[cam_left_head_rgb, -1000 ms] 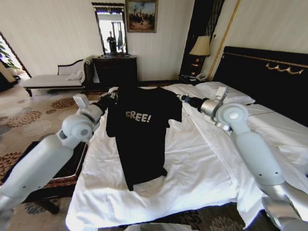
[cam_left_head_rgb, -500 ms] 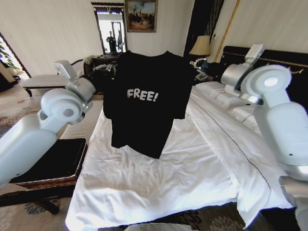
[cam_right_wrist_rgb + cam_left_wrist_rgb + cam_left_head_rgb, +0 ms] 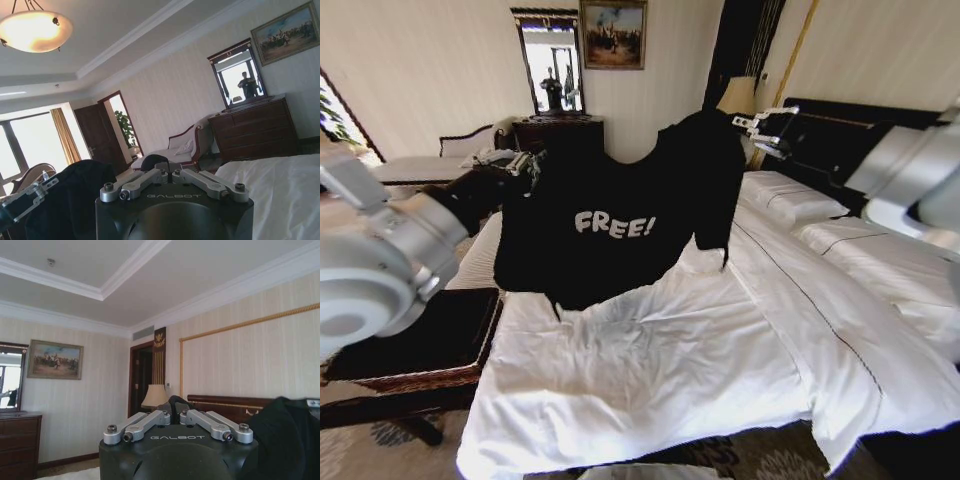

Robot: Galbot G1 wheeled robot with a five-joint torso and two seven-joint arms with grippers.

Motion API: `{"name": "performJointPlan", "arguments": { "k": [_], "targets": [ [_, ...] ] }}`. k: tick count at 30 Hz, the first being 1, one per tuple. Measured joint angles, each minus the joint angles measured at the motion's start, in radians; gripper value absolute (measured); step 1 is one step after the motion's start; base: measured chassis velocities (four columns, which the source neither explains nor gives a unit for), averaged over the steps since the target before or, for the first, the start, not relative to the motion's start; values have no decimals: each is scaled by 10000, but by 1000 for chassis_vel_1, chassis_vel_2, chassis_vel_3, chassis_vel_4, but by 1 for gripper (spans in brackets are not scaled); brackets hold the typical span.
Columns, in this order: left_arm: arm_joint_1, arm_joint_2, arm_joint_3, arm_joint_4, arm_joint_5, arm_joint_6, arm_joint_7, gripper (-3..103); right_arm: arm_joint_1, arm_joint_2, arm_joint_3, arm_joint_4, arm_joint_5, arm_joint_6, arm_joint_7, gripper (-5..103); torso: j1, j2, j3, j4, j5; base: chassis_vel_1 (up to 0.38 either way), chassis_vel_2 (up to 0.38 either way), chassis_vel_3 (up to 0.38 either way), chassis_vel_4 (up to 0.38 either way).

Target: Fold the clothes on the bed and place them into the basket.

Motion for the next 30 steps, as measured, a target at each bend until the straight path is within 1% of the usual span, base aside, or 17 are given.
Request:
{"name": "performJointPlan", "arguments": {
  "k": [2, 4, 5, 6, 8, 9, 12, 15, 17, 19, 20, 21, 23, 24, 25, 26, 30],
  "targets": [
    [17, 222, -660, -10, -835, 151, -342, 3, -432, -462, 887, 217, 555, 8, 3, 0, 0, 0, 0, -1, 1, 0, 0, 0, 0],
    [81, 391, -1660, -9, -2414, 445, -1056, 3, -1243, -1085, 2655, 423, 1697, -11, 62, 0, 1, 0, 1, 5, -1, 0, 0, 0, 0],
    [81, 391, -1660, -9, -2414, 445, -1056, 3, -1243, -1085, 2655, 423, 1697, -11, 62, 0, 1, 0, 1, 5, -1, 0, 0, 0, 0],
    [77, 404, -2213, 0, -3266, 572, -1557, 3, -1650, -1331, 3520, 492, 2307, -72, 185, 0, 1, 0, 0, 5, -3, 0, 0, 0, 0],
    [58, 407, -2695, 11, -4033, 685, -1985, 3, -2282, -1639, 4897, 552, 3266, -194, 453, 0, 1, 1, 0, 4, -3, 0, 0, 0, 0],
    [75, 385, -2741, 20, -4294, 731, -2237, 3, -2657, -1774, 5721, 583, 3923, -327, 720, 0, 0, 2, 0, 4, -3, 0, 0, 0, 0],
    [131, 136, -2211, 43, -4269, 738, -2688, 3, -3156, -1748, 6265, 672, 4291, -532, 1068, 0, -1, 2, -1, 3, -2, 0, 0, 0, 0],
    [1078, -878, -1031, 75, -3069, 709, -3169, 3, -3663, -1081, 5489, 812, 3686, -883, 1480, 0, 2, -1, 3, 2, -4, 0, 0, 0, 0],
    [1564, -1146, -831, 83, -2614, 714, -3165, 3, -3852, -855, 5217, 812, 3398, -970, 1510, 0, 4, -3, 4, 2, -7, 0, 0, 0, 0],
    [3023, -1794, -286, 108, -1407, 765, -2935, 3, -4203, -32, 4051, 671, 2333, -1246, 1585, 0, 9, -6, 6, 3, -6, 0, 0, 0, 0],
    [3822, -2194, 435, 112, -459, 845, -2748, 3, -4217, 621, 3013, 397, 1309, -1414, 1556, 0, 10, -6, 6, 6, -2, 0, 0, 0, 0],
    [3822, -2194, 435, 112, -459, 845, -2748, 3, -4217, 621, 3013, 397, 1309, -1414, 1556, 0, 10, -6, 6, 6, -2, 0, 0, 0, 0],
    [4357, -2584, 1653, 143, 583, 866, -2604, 3, -4107, 1323, 1718, -15, 181, -1544, 1456, 0, 9, -6, 7, 9, 0, 0, 0, 0, 0],
    [4483, -2945, 2913, 142, 1503, 860, -2426, 3, -3934, 1971, 508, -492, -932, -1608, 1266, 0, 6, -6, 5, 8, -2, 0, 0, 0, 0],
    [4402, -3119, 3496, 142, 1945, 855, -2271, 3, -3851, 2236, 11, -711, -1422, -1626, 1156, 0, 5, -5, 5, 8, -2, 0, 0, 0, 0],
    [4402, -3119, 3496, 142, 1945, 855, -2271, 3, -3851, 2236, 11, -711, -1422, -1626, 1156, 0, 5, -5, 5, 8, -2, 0, 0, 0, 0],
    [3944, -4045, 5512, 1074, 4025, 751, -1605, 3, -3584, 3712, -1914, -1929, -3504, -1737, 654, 0, 4, -3, 3, 3, -2, 0, 0, 0, 0]
  ]
}}
